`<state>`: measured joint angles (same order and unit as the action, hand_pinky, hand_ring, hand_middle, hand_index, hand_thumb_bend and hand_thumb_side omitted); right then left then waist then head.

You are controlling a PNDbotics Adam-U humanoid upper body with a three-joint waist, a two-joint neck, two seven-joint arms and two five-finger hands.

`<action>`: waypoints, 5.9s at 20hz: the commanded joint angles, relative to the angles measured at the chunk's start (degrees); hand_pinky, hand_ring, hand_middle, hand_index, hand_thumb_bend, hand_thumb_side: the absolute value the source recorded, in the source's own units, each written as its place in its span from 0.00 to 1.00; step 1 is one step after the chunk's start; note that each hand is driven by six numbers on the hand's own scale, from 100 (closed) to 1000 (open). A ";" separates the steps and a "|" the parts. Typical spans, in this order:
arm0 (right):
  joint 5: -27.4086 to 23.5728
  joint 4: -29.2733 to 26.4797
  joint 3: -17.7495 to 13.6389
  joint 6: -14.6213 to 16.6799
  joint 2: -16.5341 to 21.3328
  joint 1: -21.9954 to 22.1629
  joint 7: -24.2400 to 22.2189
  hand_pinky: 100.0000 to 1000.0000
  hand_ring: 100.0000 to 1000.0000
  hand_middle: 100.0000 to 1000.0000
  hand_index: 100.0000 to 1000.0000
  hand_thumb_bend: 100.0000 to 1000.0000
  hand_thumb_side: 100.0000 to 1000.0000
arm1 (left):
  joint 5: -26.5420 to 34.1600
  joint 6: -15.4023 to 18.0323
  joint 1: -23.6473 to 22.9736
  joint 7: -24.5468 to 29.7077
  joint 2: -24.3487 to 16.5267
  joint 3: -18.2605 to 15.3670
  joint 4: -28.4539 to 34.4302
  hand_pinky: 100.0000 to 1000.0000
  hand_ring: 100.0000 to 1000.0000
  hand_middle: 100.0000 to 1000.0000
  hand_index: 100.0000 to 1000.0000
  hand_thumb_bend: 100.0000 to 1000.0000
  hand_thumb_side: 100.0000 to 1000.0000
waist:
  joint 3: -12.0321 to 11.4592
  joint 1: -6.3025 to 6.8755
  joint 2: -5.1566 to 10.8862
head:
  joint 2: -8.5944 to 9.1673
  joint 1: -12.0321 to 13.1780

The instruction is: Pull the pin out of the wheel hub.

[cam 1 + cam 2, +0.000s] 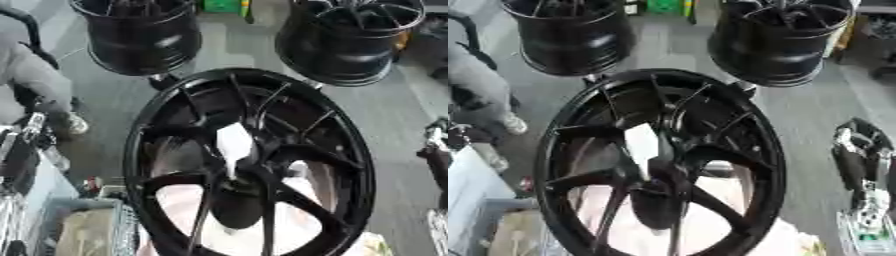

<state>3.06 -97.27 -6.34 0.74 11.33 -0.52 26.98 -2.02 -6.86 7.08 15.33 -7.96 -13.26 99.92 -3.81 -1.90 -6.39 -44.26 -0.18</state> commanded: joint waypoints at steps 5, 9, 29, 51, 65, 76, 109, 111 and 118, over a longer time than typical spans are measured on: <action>-0.12 -0.64 -0.31 0.01 0.60 -0.44 -0.16 0.45 0.67 0.70 0.74 0.00 0.44 | 0.18 0.00 0.27 0.13 -0.34 0.04 1.44 0.60 0.46 0.50 0.61 0.00 0.76 | 0.04 0.02 0.39 | 0.14 -0.05; -0.11 -0.63 -0.32 0.01 0.60 -0.43 -0.18 0.45 0.67 0.70 0.74 0.00 0.44 | 0.17 0.01 0.25 0.13 -0.33 0.04 1.46 0.60 0.46 0.50 0.61 0.00 0.75 | 0.04 0.03 0.40 | 0.14 -0.08; 0.32 -0.39 -0.14 -0.24 1.57 0.10 -0.41 0.45 0.67 0.70 0.75 0.00 0.45 | 14.08 17.14 21.22 3.20 -24.00 8.73 -0.96 0.64 0.54 0.58 0.69 0.00 0.42 | 1.16 1.16 1.48 | 0.14 -0.87; 0.91 0.21 0.42 -0.04 3.85 0.84 -0.97 0.45 0.67 0.70 0.74 0.00 0.45 | -2.64 58.83 53.39 36.62 -31.57 50.82 -14.68 0.83 0.83 0.83 0.89 0.43 0.24 | 4.40 4.93 2.77 | 0.14 -0.14; 1.02 0.41 0.41 0.10 4.00 0.95 -0.91 0.45 0.67 0.70 0.74 0.00 0.46 | -12.95 58.83 52.00 36.63 -31.54 58.23 -14.16 0.79 0.77 0.77 0.85 0.43 0.12 | 4.27 5.41 3.09 | 0.14 0.01; 0.92 0.49 0.53 0.19 3.95 0.90 -0.98 0.45 0.67 0.71 0.74 0.00 0.46 | -14.17 58.83 49.58 36.63 -31.88 61.50 -16.34 0.77 0.73 0.71 0.78 0.33 0.14 | 4.42 5.56 2.93 | 0.14 0.04; 0.83 0.84 0.01 0.18 3.67 1.51 -0.52 0.45 0.67 0.71 0.74 0.00 0.48 | 1.29 58.81 48.52 36.63 -39.54 36.89 -22.62 0.67 0.44 0.39 0.50 0.00 0.12 | 3.22 5.36 3.33 | 0.14 -0.38; 0.82 0.89 -0.14 0.17 3.61 1.70 -0.35 0.45 0.67 0.71 0.74 0.00 0.48 | 0.20 58.83 45.56 36.63 -42.27 32.72 -25.81 0.68 0.45 0.40 0.52 0.00 0.12 | 2.72 5.30 3.29 | 0.14 -0.57; 0.69 0.83 -0.54 0.10 3.28 1.83 0.08 0.45 0.67 0.71 0.74 0.00 0.48 | -7.76 57.80 32.54 34.78 -47.27 17.10 -36.82 0.70 0.54 0.50 0.63 0.00 0.12 | 1.15 4.64 2.96 | 0.14 -1.24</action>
<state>3.87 -95.88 -6.39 0.86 13.90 1.59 26.79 -8.15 32.15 39.05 31.75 -52.36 7.23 64.47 -2.73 2.67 -3.90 -44.26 -1.27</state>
